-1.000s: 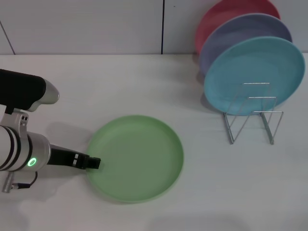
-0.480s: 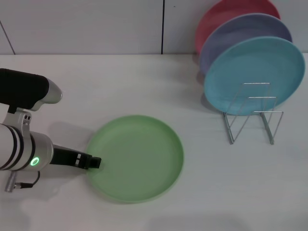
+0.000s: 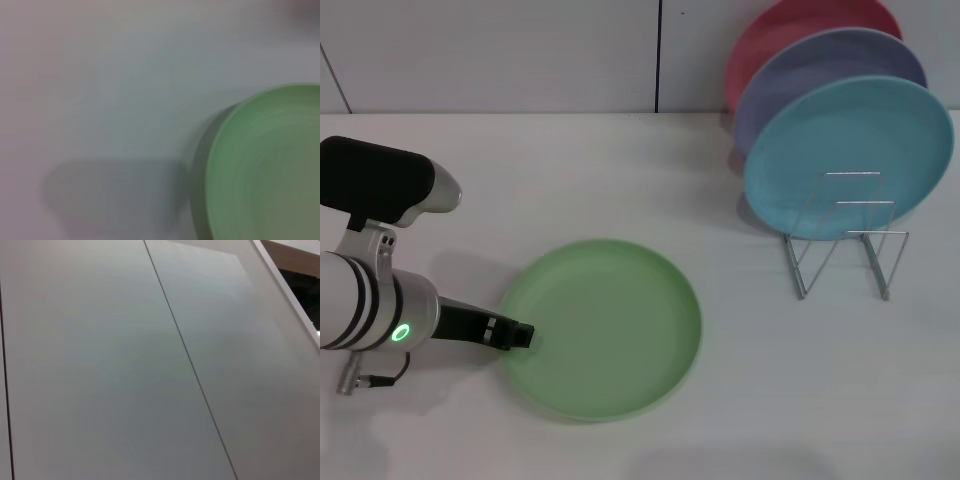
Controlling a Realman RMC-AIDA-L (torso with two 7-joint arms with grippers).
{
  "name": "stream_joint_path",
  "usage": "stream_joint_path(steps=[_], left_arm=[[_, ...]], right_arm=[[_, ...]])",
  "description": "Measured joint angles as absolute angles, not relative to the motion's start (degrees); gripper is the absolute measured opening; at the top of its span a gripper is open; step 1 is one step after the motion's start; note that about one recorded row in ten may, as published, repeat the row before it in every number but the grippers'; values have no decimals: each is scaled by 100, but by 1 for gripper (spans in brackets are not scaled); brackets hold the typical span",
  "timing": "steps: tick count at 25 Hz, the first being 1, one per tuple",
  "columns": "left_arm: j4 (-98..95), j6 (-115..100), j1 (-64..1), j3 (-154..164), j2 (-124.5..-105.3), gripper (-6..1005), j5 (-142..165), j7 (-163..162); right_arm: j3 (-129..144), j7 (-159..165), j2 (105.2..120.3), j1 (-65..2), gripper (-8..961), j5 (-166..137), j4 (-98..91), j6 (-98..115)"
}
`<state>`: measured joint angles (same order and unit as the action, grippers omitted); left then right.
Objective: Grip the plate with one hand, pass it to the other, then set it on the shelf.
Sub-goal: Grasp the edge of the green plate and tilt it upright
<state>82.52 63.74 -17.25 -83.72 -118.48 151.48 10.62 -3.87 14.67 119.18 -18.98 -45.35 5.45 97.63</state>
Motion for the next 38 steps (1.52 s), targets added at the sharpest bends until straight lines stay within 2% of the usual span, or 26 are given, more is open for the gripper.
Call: stream_joint_path(steps=[17,23,28,33,38], left_arm=[[8314,6520,-1818,-8363,-11830,500,15171,995],[8313,6575,-1862,-8364,-11830,421,15170,995],[8287,6622,-1891,-8334,-11830,255,15170,998],[8292,6641,-1894,-8291,-11833,256,15170,1006],[8322,6654,-1893,-8243,-11839,299,15169,1032]], right_arm=[[-387,1467,11918,-1917,789,-4535,545,9764],[-387,1467,11918,-1915,790,-4535,545,9764],[-387,1467,11918,-1912,787,-4534,545,9764],[-387,1468,11918,-1891,786,-4535,545,9764],[-387,1467,11918,-1873,787,-4535,546,9785]])
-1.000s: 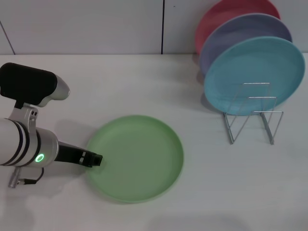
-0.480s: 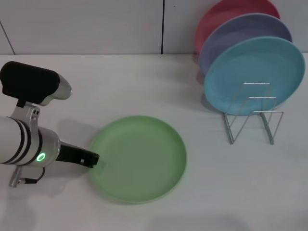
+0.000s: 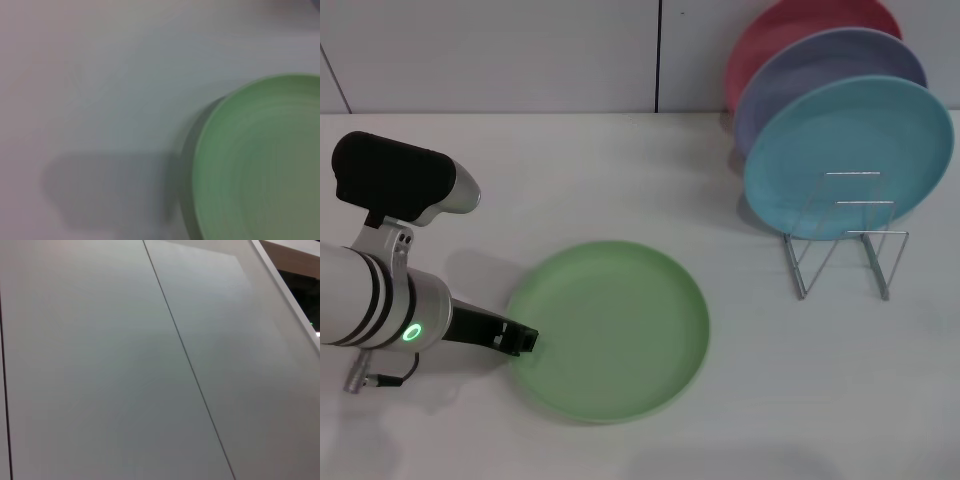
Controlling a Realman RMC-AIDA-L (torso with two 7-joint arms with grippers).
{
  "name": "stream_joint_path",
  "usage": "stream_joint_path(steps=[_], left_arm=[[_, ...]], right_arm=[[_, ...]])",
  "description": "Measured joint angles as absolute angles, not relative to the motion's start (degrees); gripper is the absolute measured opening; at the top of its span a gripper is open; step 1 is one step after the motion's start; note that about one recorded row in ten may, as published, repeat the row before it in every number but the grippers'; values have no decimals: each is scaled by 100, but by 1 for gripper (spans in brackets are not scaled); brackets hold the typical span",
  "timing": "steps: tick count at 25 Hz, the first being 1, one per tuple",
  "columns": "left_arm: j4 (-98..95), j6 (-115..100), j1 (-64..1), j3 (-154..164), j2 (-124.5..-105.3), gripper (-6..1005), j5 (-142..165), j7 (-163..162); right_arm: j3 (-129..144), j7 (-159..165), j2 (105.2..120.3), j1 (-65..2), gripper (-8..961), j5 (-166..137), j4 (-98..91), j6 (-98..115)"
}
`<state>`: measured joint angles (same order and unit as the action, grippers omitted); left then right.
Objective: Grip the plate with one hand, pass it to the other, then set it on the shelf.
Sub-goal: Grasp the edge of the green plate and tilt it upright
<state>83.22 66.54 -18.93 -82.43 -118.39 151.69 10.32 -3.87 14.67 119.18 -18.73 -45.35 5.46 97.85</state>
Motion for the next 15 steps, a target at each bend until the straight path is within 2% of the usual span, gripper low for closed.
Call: stream_joint_path(steps=[8,15], left_arm=[[8323,6654,-1889,-8233,-11835,399,15169,1012],[8322,6653,-1885,-8236,-11830,401,15170,999]], right_arm=[[-387,1468,11925,-1851,786,-4535,545,9805],[-387,1467,11927,-1852,786,-4535,546,9816]])
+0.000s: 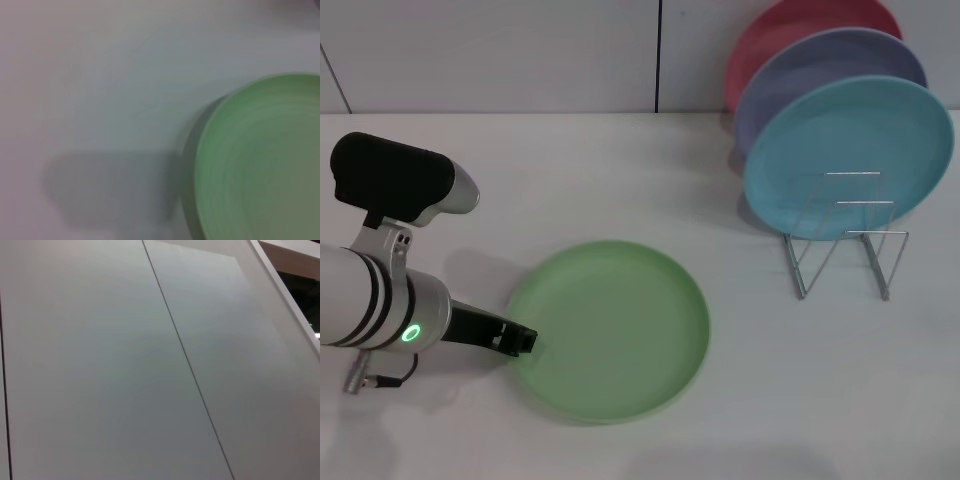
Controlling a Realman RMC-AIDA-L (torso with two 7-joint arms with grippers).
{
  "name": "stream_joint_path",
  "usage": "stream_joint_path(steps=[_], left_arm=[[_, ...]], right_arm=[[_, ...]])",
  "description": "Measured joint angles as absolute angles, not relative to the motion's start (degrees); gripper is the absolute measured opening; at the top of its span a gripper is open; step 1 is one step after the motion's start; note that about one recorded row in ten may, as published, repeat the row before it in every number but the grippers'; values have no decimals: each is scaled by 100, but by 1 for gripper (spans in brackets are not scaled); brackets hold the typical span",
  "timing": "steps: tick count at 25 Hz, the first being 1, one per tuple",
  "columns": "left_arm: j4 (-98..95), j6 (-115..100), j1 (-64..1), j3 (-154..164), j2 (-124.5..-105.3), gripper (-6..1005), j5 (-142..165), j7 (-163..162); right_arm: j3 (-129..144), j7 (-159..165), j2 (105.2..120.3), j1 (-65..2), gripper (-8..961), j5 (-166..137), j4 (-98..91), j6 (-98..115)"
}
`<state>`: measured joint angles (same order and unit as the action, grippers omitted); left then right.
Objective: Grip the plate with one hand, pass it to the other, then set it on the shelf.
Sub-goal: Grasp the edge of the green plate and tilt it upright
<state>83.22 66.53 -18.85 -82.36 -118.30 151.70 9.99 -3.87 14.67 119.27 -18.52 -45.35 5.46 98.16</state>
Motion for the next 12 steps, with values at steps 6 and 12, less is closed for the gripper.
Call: stream_joint_path(steps=[6,12], left_arm=[[8297,6653,-1884,-8227,-11830,399,15170,993],[8305,6655,-1884,-8219,-11830,396,15170,991]], right_arm=[[-380,1467,11927,-1854,787,-4535,545,9817],[-378,1467,11927,-1854,787,-4535,536,9817]])
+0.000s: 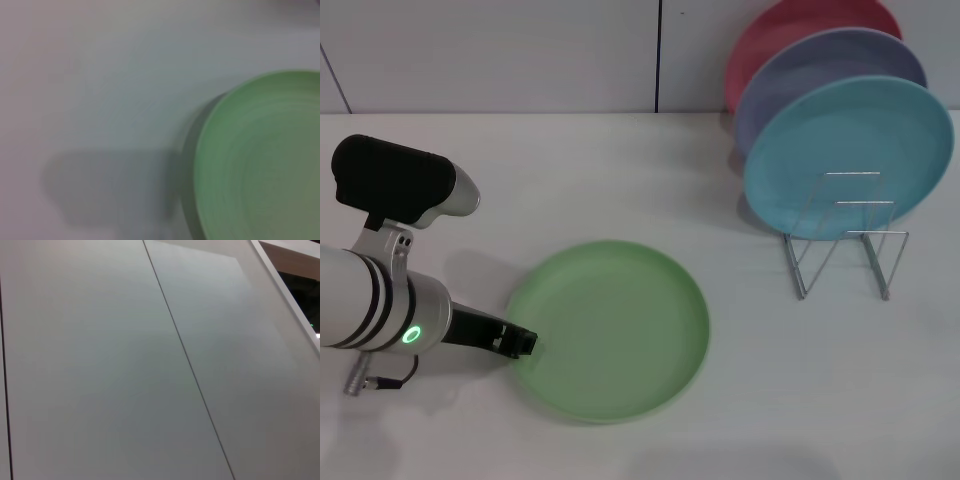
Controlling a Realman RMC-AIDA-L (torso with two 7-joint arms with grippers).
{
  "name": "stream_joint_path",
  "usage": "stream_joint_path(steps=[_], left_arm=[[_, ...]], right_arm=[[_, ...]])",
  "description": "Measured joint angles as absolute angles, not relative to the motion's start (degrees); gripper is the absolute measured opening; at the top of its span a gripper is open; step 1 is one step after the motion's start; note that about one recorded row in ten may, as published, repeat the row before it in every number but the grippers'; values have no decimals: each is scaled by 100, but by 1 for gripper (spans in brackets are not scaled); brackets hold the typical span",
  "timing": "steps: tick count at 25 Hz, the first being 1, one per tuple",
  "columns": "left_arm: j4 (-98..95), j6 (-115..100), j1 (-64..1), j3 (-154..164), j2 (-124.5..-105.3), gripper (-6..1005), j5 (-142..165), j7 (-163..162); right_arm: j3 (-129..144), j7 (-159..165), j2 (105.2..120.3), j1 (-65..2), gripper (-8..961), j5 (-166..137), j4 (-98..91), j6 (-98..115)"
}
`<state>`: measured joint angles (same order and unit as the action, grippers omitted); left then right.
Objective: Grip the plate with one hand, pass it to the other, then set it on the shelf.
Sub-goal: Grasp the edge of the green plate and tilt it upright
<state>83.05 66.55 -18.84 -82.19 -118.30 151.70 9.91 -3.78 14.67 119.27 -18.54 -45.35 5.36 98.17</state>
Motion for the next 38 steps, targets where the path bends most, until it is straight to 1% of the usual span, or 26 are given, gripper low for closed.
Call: stream_joint_path(steps=[12,17,23,28,38], left_arm=[[8324,6755,-1914,-8130,-11830,392,15198,1040],[8311,6799,-2010,-8053,-11842,215,15298,1023],[8534,6836,-1957,-8053,-11835,56,15335,1037],[8708,6882,-1912,-8027,-11827,30,15340,1051],[9162,6921,-1856,-8093,-11814,29,15307,1167]], right_arm=[[-378,1468,11926,-1829,786,-4535,527,9817],[-378,1467,11926,-1828,786,-4538,527,9837],[-378,1468,11926,-1818,787,-4589,528,9935],[-378,1504,11926,-1790,787,-4594,528,9975],[-378,1516,11926,-1775,787,-4692,545,10119]])
